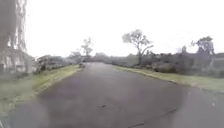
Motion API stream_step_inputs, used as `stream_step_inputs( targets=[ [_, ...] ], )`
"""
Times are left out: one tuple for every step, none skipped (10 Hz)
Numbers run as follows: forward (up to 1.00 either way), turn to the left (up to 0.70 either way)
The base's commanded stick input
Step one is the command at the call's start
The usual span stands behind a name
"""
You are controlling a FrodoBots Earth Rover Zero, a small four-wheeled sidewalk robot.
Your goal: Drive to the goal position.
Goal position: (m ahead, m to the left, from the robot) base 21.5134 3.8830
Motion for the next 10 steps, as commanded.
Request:
stream_step_inputs(
  targets=[
    [0.7, -0.35],
    [0.7, -0.35],
    [0.7, -0.35],
    [0.7, -0.35],
    [0.7, -0.35],
    [0.7, -0.35],
    [0.7, -0.35],
    [0.7, -0.35],
    [0.7, -0.21],
    [0.7, 0.0]
  ],
)
